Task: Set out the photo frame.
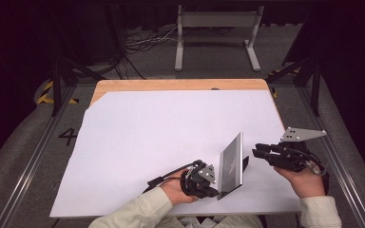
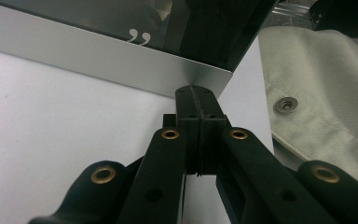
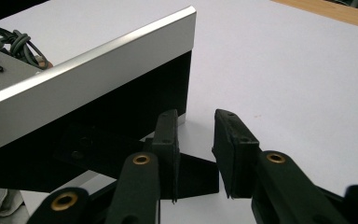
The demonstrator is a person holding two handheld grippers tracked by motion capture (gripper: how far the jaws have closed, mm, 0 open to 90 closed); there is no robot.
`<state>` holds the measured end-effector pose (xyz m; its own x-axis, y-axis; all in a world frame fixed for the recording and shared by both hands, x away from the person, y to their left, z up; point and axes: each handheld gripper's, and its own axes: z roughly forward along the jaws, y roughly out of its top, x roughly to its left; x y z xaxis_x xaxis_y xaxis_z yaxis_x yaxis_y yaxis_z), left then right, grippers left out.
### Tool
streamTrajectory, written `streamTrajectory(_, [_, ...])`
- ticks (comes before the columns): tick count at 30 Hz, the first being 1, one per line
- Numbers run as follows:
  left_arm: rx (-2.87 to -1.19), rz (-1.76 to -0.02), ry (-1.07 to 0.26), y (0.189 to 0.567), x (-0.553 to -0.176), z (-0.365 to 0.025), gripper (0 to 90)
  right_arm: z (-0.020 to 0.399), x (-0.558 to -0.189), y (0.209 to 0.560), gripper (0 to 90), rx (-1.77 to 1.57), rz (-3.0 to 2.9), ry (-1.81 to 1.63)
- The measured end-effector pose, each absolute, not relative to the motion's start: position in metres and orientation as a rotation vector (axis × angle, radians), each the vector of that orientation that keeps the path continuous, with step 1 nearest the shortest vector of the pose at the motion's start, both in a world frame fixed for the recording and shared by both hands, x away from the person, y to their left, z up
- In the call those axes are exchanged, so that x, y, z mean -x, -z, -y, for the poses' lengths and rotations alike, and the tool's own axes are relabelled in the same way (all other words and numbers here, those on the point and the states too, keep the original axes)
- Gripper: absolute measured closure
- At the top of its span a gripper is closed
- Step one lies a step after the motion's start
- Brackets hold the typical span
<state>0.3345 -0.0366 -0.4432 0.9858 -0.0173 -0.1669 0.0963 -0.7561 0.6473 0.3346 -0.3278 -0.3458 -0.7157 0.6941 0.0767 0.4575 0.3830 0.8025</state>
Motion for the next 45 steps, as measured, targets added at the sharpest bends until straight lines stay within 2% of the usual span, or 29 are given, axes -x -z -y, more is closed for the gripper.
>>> streamTrajectory(34, [-2.405,0.006,0.217,0.444,-0.329,0.064,90.0,0.352,-0.316,0.345,70.9,-1.122,-2.307,-1.209])
streamTrajectory(45, [-2.392,-0.044,0.191,0.437,-0.337,0.045,90.0,0.354,-0.322,0.347,58.4,-1.136,-2.292,-1.202])
